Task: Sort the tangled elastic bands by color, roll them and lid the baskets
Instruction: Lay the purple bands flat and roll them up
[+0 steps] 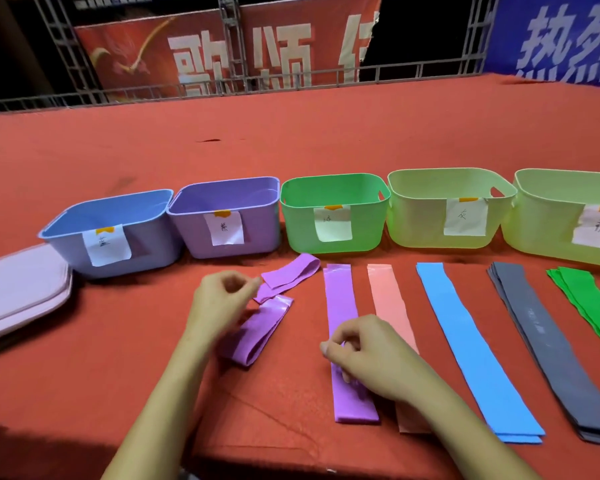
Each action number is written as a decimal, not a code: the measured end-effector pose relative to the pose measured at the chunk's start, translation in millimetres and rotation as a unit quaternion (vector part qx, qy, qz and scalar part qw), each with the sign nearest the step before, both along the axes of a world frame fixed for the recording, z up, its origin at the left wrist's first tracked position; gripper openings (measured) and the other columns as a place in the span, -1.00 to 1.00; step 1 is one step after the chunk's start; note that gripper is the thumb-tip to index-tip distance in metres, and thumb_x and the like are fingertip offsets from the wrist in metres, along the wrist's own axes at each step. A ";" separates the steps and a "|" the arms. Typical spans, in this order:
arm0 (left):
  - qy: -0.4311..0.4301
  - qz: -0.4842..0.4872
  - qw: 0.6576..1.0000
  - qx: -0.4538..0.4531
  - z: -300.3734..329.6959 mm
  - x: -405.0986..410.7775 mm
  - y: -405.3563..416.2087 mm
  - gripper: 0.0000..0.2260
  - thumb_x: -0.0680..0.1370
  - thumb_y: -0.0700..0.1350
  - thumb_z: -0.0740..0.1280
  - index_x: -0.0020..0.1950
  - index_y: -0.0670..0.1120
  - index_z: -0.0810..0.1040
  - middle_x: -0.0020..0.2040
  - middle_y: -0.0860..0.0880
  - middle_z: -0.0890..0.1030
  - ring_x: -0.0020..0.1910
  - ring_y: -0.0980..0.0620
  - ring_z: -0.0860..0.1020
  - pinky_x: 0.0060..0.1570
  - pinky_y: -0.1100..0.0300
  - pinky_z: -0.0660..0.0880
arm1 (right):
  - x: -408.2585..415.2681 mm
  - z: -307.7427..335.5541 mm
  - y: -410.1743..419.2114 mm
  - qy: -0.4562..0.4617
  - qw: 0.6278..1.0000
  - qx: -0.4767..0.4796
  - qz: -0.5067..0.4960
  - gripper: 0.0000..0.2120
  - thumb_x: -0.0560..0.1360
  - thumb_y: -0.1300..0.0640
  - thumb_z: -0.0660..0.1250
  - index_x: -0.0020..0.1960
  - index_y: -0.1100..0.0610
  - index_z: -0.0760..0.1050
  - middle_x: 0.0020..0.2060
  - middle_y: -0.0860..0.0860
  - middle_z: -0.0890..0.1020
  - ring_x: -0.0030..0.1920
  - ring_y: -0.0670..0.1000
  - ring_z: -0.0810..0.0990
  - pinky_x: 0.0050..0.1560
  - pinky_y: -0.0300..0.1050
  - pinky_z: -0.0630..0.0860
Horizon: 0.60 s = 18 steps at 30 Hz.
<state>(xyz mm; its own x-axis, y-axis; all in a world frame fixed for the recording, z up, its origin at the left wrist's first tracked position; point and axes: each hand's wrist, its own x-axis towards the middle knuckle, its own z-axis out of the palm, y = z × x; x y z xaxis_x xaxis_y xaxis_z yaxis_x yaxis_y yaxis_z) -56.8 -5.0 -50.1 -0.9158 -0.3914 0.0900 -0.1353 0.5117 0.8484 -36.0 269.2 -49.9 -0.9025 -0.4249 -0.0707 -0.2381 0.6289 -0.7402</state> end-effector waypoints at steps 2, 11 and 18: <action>-0.066 0.006 0.993 -0.094 -11.5 5.6 -6.2 -0.65 0.37 0.43 0.47 -0.12 0.18 0.70 -0.20 0.20 0.73 -0.11 0.03 0.72 -0.05 -0.02 0.66 | 0.1 -2.1 -5.3 0.005 1.000 -0.005 0.000 -0.78 0.59 -0.10 0.38 -0.15 0.00 0.63 -0.40 -0.07 0.71 -0.39 -0.14 0.63 -0.12 0.05 0.67; -0.164 -0.058 0.940 -0.293 -12.6 9.5 -2.8 -0.45 0.34 0.41 0.54 0.22 0.22 0.56 0.02 0.27 0.64 0.17 0.03 0.64 0.00 0.05 0.52 | 0.2 -8.7 -21.4 -0.028 0.998 -0.063 0.009 -0.81 0.62 -0.06 0.38 -0.09 0.03 0.63 -0.37 -0.02 0.73 -0.44 -0.11 0.58 -0.20 -0.04 0.60; -0.060 -0.178 0.976 -0.108 -12.1 14.7 -8.1 -0.46 0.27 0.26 0.54 0.20 0.12 0.67 -0.09 0.16 0.73 -0.18 0.19 0.65 0.01 0.03 0.65 | -4.5 -15.2 -26.0 -0.079 0.978 -0.184 -0.059 -0.87 0.63 0.04 0.42 0.01 0.11 0.63 -0.27 0.11 0.74 -0.42 0.02 0.64 -0.33 -0.04 0.60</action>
